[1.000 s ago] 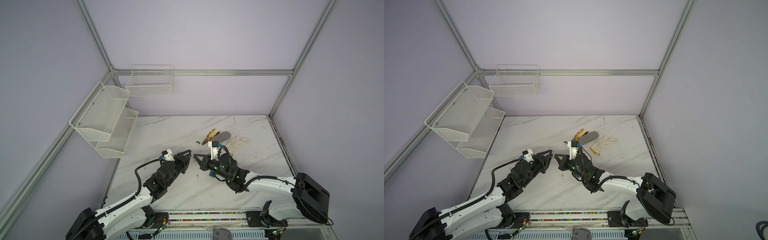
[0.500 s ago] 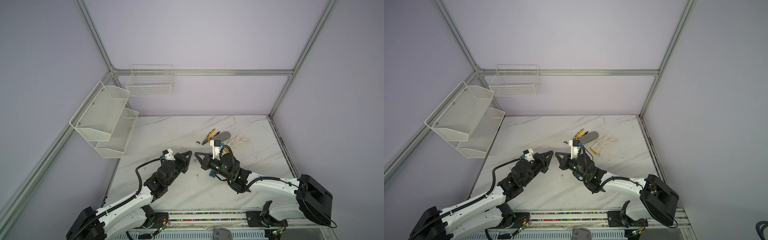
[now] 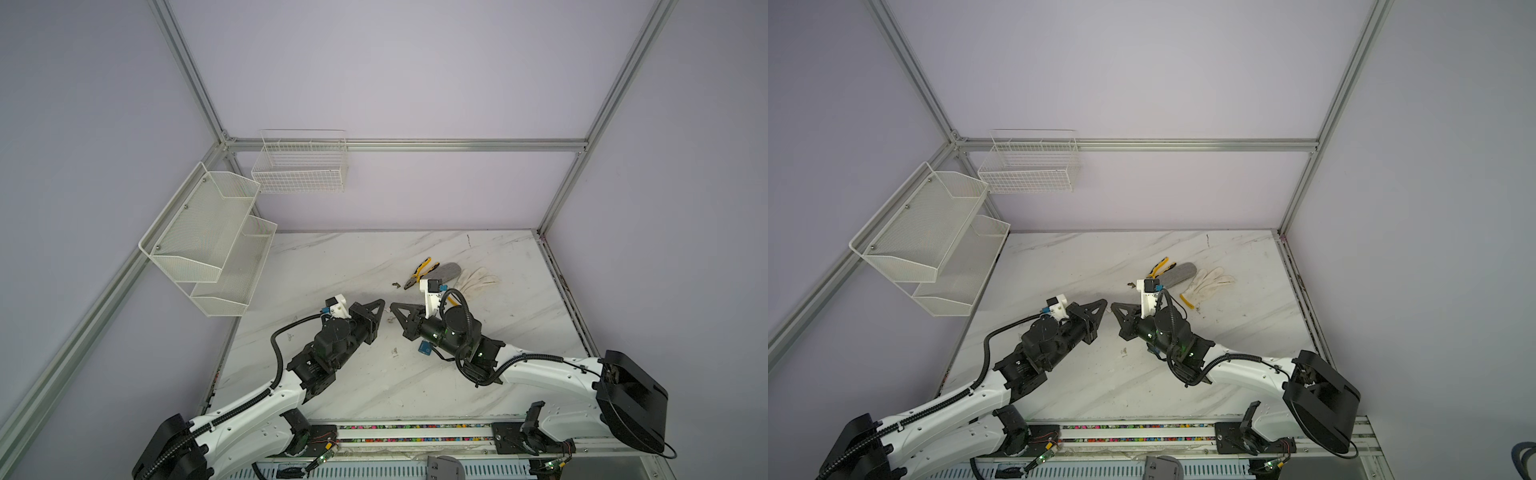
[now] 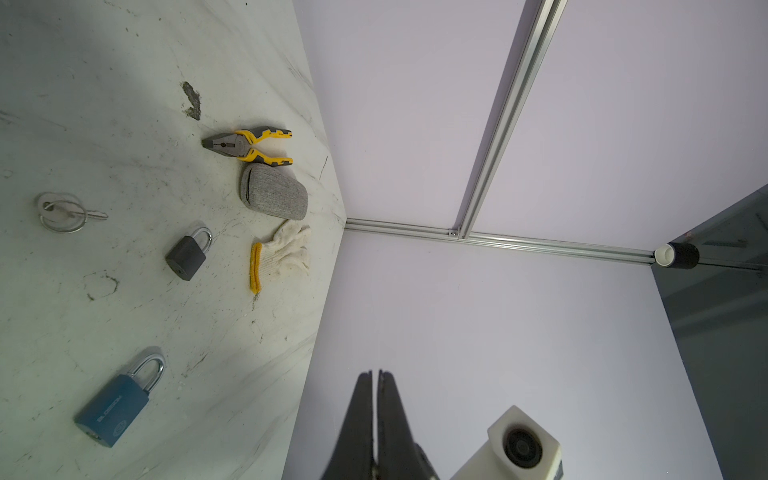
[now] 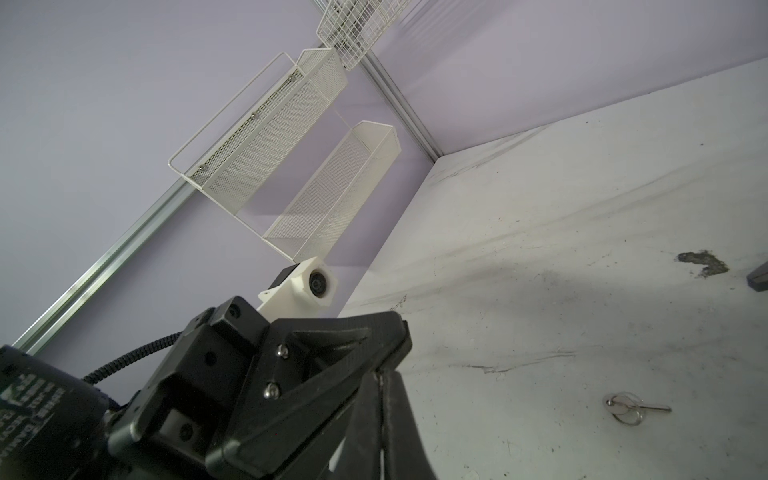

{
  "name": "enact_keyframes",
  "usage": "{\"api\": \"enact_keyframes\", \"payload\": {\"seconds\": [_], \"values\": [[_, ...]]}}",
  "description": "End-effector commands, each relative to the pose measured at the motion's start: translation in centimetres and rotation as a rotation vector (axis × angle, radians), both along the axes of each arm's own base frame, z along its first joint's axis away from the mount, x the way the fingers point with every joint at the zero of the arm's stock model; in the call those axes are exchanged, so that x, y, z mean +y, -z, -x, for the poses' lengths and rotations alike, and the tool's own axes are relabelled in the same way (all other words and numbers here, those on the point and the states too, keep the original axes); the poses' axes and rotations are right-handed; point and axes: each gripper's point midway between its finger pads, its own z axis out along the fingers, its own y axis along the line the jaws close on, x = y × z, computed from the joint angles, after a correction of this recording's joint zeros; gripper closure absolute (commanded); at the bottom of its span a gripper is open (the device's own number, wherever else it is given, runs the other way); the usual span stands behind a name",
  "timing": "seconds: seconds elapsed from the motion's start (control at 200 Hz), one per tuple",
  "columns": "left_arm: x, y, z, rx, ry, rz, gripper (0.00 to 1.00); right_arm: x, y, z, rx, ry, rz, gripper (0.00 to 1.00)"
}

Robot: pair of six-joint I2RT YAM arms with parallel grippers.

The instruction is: Unlock with the key

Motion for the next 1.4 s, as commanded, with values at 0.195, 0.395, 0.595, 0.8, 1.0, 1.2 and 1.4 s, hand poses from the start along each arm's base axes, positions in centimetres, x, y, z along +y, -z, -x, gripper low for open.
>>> {"api": "enact_keyframes", "payload": {"seconds": [0.195,0.395,0.595,0.8,1.0,1.2,1.4], "values": [[-0.4,-5.0,-0.3,-0.138,0.014,-0.05,1.0,-0.9,-4.4,0.4,-0.073,0.007,-0.043,0.82],[-0.2,-7.1,-1.3,-0.307,0.071,-0.272,1.0,-1.9,-4.7,1.1,0.024,-0.018,-0.037,0.58],[-1.7,-9.1,-1.8,-0.522,0.199,-0.527,1.0,-2.7,-5.1,1.9,0.112,-0.17,-0.067,0.44],[-3.3,-11.0,-1.2,-0.744,0.276,-0.608,1.0,-3.9,-6.5,1.1,0.12,-0.27,-0.091,0.43],[-3.9,-12.2,-0.7,-0.848,0.307,-0.604,1.0,-3.9,-6.6,0.0,0.086,-0.335,-0.076,0.48],[-4.3,-13.0,-0.3,-0.9,0.32,-0.556,1.0,-3.7,-6.8,-0.1,0.063,-0.371,-0.077,0.54],[-4.7,-13.6,-0.2,-0.931,0.33,-0.537,1.0,-3.4,-6.5,-0.1,0.064,-0.398,-0.075,0.57]]}}
